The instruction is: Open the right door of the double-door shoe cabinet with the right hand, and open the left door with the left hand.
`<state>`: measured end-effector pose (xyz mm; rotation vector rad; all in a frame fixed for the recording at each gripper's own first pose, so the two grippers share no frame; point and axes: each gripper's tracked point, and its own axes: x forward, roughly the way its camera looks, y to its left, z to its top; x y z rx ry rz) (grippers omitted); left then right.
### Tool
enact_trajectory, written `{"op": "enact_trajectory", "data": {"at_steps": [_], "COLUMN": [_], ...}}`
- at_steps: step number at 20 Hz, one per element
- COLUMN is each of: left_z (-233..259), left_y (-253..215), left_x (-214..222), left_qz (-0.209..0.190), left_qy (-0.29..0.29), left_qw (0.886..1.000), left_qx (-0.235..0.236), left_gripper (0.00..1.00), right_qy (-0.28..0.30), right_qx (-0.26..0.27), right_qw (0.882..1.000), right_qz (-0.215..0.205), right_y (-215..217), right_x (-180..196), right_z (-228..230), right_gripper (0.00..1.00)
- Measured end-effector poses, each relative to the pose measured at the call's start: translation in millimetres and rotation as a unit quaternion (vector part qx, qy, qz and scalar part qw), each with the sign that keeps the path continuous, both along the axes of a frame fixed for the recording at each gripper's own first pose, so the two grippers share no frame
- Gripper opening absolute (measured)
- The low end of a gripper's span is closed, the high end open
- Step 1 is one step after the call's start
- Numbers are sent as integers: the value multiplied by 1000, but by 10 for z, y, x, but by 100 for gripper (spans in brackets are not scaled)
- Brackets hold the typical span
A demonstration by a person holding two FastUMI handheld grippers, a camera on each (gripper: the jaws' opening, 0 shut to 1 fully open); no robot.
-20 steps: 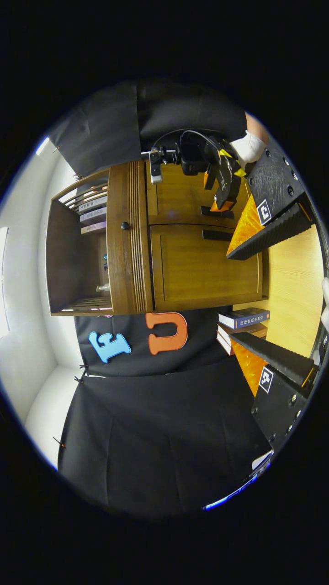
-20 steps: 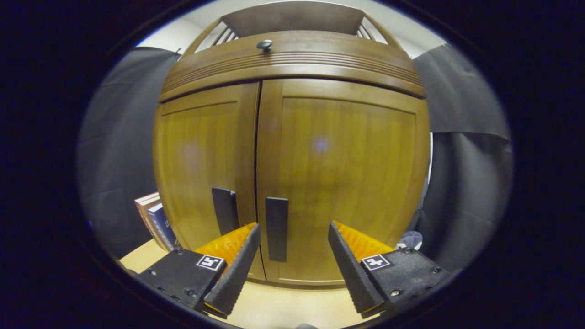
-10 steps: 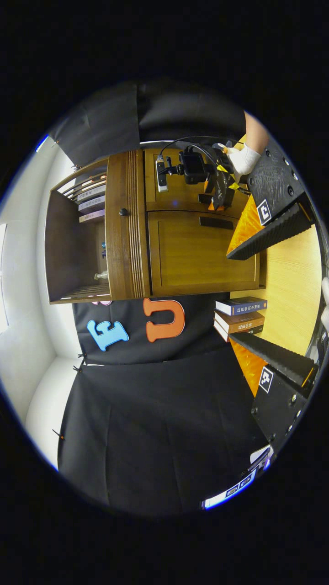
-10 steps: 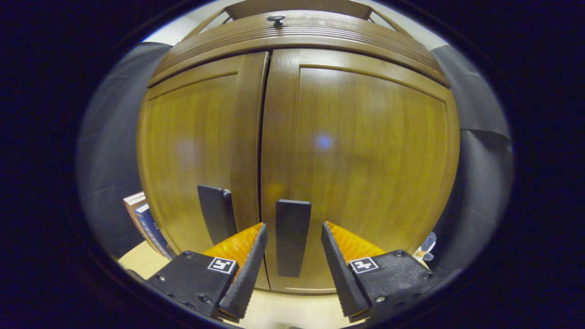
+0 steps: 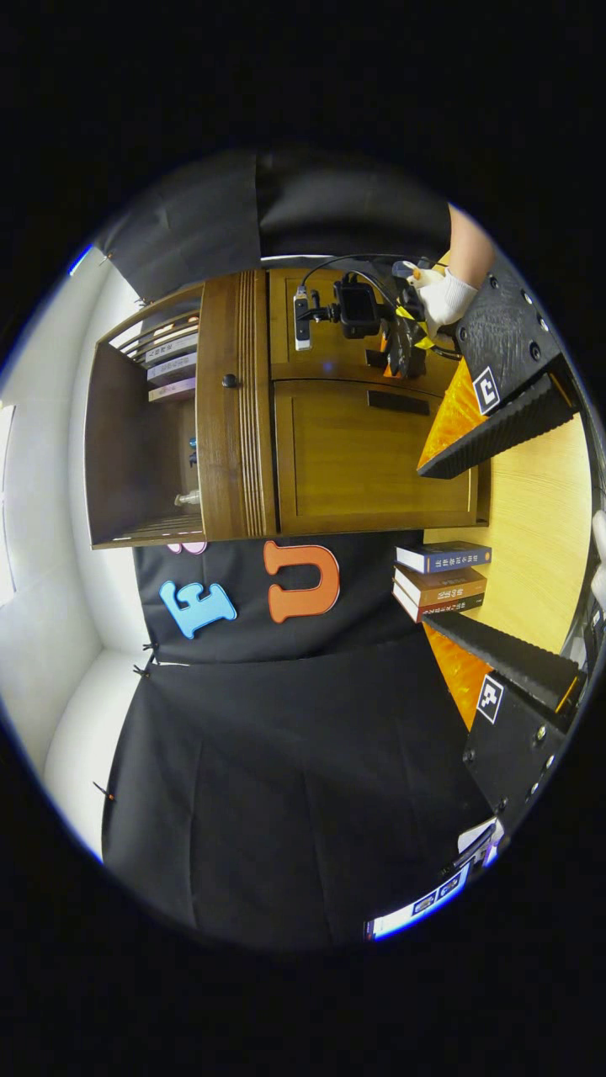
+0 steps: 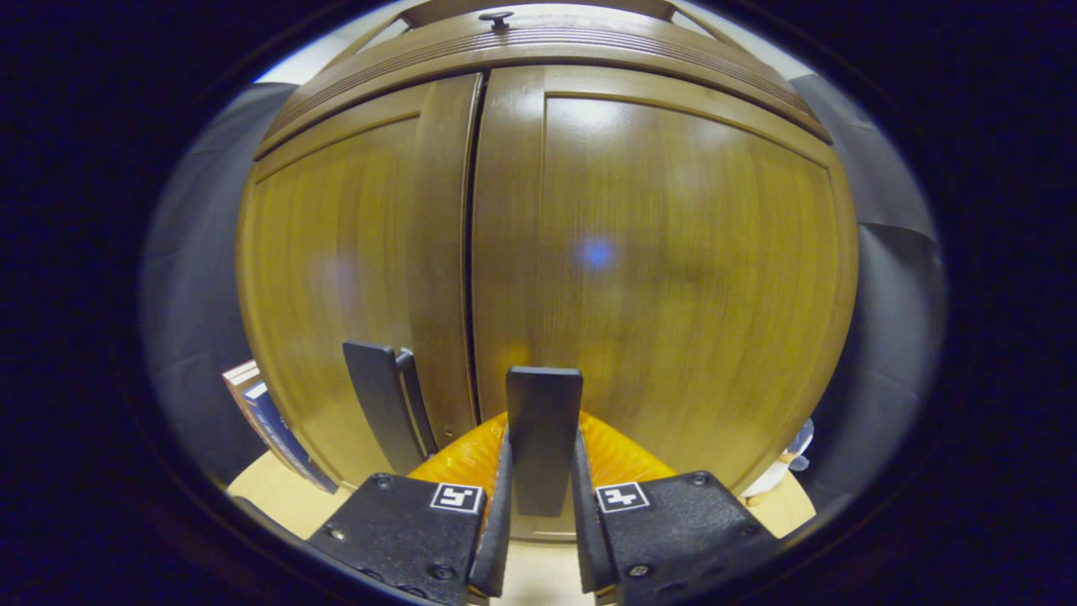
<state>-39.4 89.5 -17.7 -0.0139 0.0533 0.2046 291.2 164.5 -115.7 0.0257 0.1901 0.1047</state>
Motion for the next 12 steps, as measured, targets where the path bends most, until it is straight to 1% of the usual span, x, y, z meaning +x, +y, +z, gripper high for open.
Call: {"op": "enact_trajectory", "data": {"at_steps": [1,4,12], "left_z": [3,14,31], "left_y": [6,19,-113], "left_x": [2,-14,-32], "left_qz": [0,-2,-25], "left_qy": [0,-5,-11], "left_qw": [1000,1000,1000], "left_qx": [0,-2,-4], "left_gripper": [96,96,96], "right_qy": [2,3,2], "right_qx": [0,-1,-11], "right_qw": [1000,1000,1000], "right_qz": [1,1,24], "right_y": [-1,-6,-108], "right_x": [4,-49,-438], "right_z": [-7,-18,-57], "right_gripper": [34,32,31]}}
